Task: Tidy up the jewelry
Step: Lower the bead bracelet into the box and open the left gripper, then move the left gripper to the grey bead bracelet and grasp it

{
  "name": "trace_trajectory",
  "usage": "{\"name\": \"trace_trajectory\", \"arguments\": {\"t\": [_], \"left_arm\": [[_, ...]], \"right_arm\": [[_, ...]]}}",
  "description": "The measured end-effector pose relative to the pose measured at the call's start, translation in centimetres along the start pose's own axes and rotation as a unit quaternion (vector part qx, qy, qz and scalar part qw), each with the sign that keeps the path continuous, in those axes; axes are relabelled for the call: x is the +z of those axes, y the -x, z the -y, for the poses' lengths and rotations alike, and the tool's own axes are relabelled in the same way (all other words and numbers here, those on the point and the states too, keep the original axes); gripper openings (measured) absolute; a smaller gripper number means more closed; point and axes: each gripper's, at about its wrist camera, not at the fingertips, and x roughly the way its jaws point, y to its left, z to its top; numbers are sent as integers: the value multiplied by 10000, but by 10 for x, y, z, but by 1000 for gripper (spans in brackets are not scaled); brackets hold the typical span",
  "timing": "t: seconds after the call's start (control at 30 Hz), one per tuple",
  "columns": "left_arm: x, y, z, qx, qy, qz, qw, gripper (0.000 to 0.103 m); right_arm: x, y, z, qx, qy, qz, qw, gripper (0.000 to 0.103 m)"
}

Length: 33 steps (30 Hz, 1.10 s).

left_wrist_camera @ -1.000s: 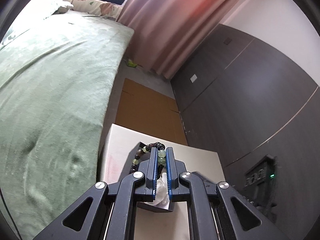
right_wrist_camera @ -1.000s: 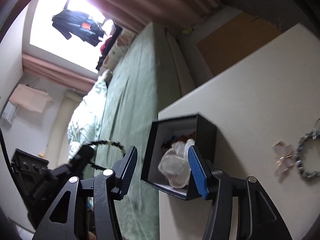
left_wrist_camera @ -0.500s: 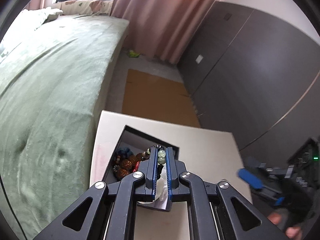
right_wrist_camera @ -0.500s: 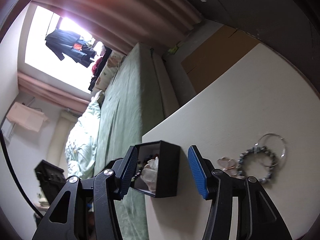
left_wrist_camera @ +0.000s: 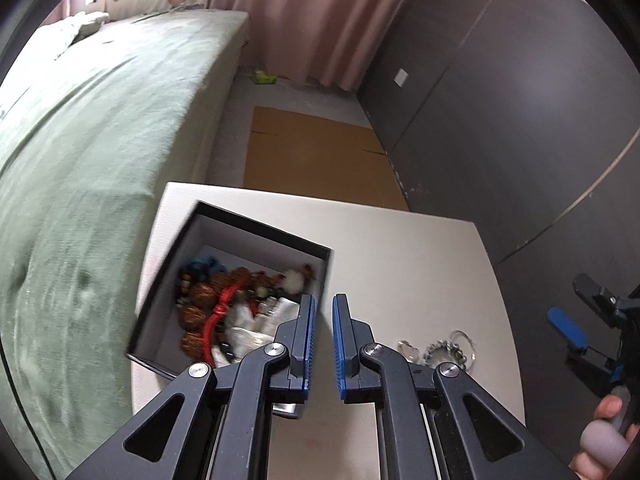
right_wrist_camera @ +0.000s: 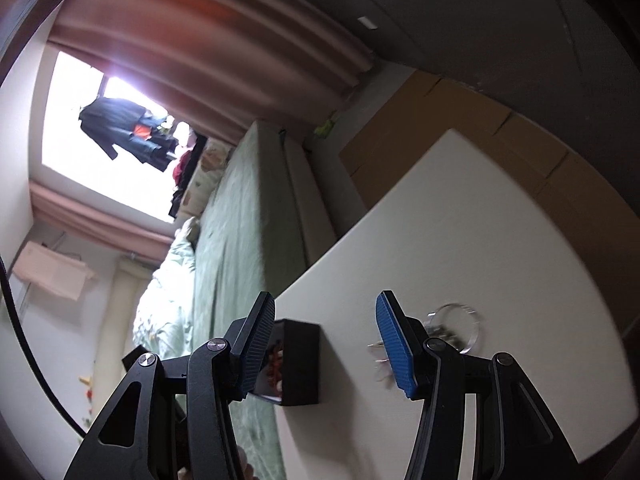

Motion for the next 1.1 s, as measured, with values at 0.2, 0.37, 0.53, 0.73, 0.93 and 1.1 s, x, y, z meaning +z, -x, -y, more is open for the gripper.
{"name": "trace_trajectory", "arguments": {"t": [0.2, 0.37, 0.53, 0.73, 0.93, 1.1], "left_arm": [[-10, 1, 29, -188, -233, 66, 9995, 64], [-19, -3, 55, -292, -521, 46, 9982, 64], [-27, -12, 74, -354, -700, -75, 9969, 64], [-32, -22, 91, -410, -803, -154, 9958, 64], [-30, -40, 96, -430, -693, -311, 9962, 64], [-34, -58, 104, -371, -769, -509, 9950, 51]], "right_arm": [[8, 14, 14, -235, -112, 15, 9997, 61], [12, 27, 21, -460, -50, 10, 9989, 69], [14, 32, 32, -641, 0, -214, 9977, 75], [16, 36, 54, -916, -23, -426, 9949, 81], [18, 36, 78, -1132, -215, -671, 9911, 81], [17, 38, 84, -1129, -280, -723, 9906, 81]]}}
